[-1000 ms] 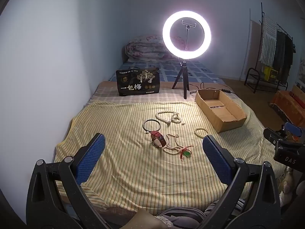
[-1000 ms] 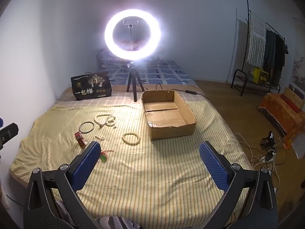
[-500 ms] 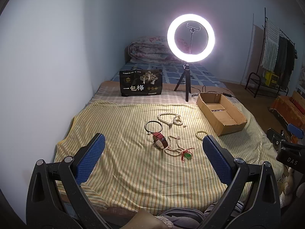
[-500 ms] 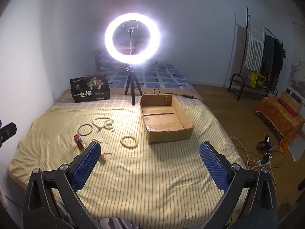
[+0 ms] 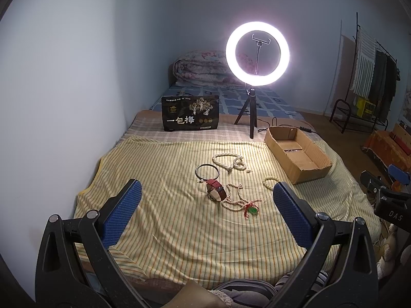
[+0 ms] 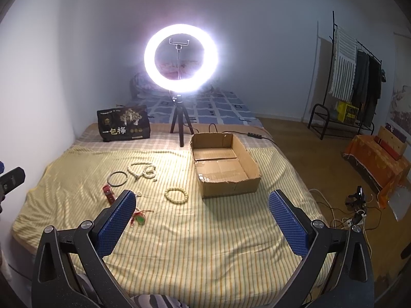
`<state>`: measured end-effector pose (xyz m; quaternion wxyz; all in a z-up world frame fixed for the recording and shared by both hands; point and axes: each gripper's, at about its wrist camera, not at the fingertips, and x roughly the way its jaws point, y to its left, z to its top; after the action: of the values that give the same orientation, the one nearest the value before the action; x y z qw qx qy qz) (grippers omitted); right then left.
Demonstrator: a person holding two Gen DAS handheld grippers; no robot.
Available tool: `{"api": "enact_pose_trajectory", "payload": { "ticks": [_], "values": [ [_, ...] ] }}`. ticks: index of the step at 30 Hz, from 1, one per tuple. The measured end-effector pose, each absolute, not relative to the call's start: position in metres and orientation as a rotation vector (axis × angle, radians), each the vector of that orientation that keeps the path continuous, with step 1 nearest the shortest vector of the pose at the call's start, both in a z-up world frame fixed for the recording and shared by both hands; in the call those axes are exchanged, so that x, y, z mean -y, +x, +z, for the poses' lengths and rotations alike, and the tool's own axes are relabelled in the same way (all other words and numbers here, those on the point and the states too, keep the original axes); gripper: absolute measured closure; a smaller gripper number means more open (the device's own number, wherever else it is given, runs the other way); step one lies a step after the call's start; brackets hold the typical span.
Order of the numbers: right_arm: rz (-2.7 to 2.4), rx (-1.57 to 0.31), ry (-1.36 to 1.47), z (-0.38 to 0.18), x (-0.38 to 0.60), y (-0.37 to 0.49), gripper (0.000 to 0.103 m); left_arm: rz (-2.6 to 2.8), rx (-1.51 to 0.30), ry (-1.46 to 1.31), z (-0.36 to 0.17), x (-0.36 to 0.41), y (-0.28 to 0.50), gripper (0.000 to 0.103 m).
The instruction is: Organize jewelry
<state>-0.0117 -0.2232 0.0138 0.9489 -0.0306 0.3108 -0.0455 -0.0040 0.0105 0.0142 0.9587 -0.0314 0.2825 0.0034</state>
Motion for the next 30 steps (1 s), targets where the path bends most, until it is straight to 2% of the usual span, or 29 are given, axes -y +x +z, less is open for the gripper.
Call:
{"api": "enact_pose_trajectory", "payload": {
  "ticks": [30],
  "values": [
    [-0.094, -0.642, -0.071, 0.0089, 0.2217, -0.0063, 0.0, 0.017, -0.586, -0.061, 0.0085, -0.0063, -0.0015, 0.0]
  ]
}}
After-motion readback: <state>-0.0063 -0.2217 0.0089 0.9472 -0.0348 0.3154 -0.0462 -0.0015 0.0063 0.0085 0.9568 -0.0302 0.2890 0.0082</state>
